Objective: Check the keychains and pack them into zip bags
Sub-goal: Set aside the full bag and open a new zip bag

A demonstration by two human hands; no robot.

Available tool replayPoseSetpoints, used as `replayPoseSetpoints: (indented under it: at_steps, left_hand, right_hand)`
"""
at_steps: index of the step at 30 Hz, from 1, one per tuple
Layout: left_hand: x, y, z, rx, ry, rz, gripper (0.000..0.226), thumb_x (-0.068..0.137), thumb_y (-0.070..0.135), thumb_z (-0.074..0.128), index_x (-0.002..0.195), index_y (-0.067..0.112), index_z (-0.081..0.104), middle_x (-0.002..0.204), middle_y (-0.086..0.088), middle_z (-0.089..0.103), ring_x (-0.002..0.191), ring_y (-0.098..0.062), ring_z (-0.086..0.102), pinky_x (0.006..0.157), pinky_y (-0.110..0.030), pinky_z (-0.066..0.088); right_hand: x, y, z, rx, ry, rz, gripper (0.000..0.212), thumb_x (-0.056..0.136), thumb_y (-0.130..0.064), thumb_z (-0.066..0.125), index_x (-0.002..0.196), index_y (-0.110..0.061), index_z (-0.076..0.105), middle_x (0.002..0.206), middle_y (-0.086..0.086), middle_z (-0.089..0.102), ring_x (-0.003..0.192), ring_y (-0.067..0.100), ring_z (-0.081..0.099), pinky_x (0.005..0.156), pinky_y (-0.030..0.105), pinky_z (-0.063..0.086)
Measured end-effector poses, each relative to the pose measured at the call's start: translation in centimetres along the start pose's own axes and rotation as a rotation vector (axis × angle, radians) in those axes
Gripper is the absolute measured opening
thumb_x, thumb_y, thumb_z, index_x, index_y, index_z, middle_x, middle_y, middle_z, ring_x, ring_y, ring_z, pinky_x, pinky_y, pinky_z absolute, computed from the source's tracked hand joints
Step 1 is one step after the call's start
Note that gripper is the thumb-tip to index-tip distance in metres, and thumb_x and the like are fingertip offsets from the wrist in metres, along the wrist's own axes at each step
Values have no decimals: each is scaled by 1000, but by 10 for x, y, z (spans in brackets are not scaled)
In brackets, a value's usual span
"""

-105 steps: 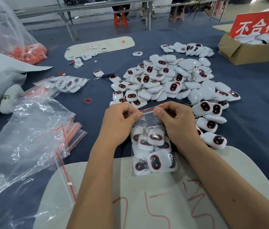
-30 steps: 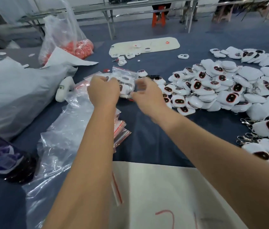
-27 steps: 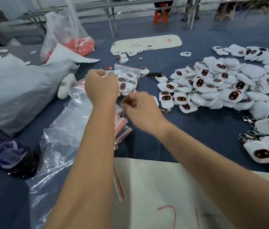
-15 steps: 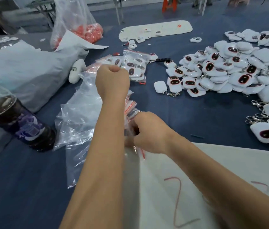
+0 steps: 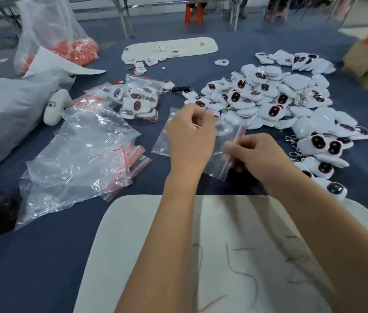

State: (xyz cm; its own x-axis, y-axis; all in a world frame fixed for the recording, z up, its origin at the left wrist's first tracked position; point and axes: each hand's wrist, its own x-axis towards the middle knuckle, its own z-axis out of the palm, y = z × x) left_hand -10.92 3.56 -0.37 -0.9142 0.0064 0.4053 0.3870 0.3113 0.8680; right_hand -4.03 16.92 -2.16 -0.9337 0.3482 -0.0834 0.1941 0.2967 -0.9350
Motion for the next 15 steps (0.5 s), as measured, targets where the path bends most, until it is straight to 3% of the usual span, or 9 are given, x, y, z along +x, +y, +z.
replayPoseSetpoints:
  at_steps: [2,4,8,10,13,15]
  left_hand:
    - [-12,-5,17,-25,-178,-80,34,97,20,64,64,23,53,61,11,53,59,-2,48,61,-16,37]
    - [-23,-15,27,33,-286,-57,36,99,26,63,65,22,52,61,9,51,59,-5,45,62,-22,37]
    - [-29,-21,29,-16,-422,17,26,95,35,70,73,24,61,65,11,56,60,-4,48,61,-17,39]
    - [-28,-19,26,-116,-544,-7,15,89,36,74,84,23,67,74,10,62,63,-9,52,63,-23,46]
    - [-27,-19,19,-182,-772,-85,25,77,31,84,93,23,67,81,9,66,63,-12,55,60,-26,48]
    - [-27,-19,18,-139,-796,-90,31,73,30,90,91,23,66,79,11,64,63,-11,55,59,-26,49]
  right_hand:
    - [-2,10,-19,162,-24,75,23,103,-16,66,89,-1,76,67,4,73,55,11,65,58,18,55]
    - [-8,19,-29,222,-8,59,25,102,-14,66,83,-2,76,69,9,75,57,15,69,58,18,57]
    - [-14,32,-27,61,113,-69,33,98,-27,74,71,-9,73,56,10,68,40,14,53,41,23,44]
    - [-13,31,-25,74,165,-66,37,96,-34,75,70,-8,70,51,9,62,39,15,48,38,24,38]
    - [-12,29,-24,139,183,-34,43,91,-37,80,67,-5,66,48,4,57,38,12,48,36,22,35]
    - [-12,29,-24,137,192,-43,45,89,-37,82,61,-8,61,48,6,57,36,12,46,35,20,33]
